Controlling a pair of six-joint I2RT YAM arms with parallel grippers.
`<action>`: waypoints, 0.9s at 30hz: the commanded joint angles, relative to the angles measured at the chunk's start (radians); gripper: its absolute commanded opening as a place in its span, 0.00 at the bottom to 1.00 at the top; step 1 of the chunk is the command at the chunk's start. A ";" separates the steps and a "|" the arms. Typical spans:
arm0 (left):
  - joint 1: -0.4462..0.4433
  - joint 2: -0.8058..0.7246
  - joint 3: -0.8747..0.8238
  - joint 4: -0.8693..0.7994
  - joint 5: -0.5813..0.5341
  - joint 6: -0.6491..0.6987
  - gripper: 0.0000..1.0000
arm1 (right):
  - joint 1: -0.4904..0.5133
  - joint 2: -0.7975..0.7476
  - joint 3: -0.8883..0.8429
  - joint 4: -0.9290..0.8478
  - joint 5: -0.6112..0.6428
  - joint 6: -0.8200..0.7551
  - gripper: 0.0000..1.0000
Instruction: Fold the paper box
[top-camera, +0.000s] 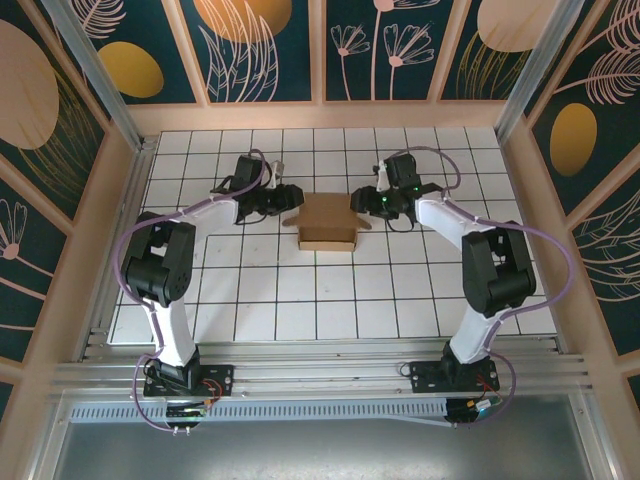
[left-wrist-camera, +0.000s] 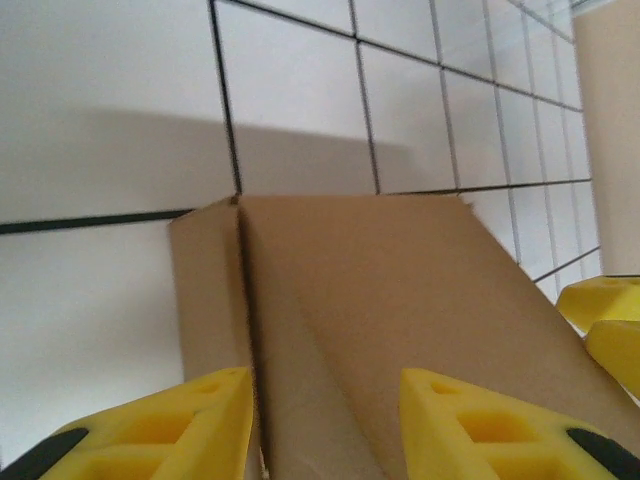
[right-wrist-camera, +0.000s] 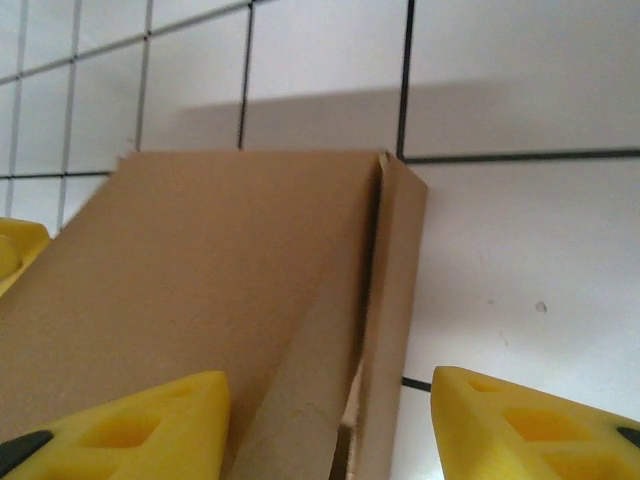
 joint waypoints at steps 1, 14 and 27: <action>-0.008 0.022 -0.041 -0.018 -0.049 0.044 0.41 | 0.017 0.033 -0.041 0.046 0.082 -0.030 0.56; -0.046 0.055 -0.172 0.061 -0.031 0.052 0.34 | 0.076 0.035 -0.154 0.139 0.158 -0.017 0.55; -0.047 -0.041 -0.202 0.215 0.047 -0.086 0.40 | 0.056 -0.053 -0.239 0.300 -0.023 0.239 0.56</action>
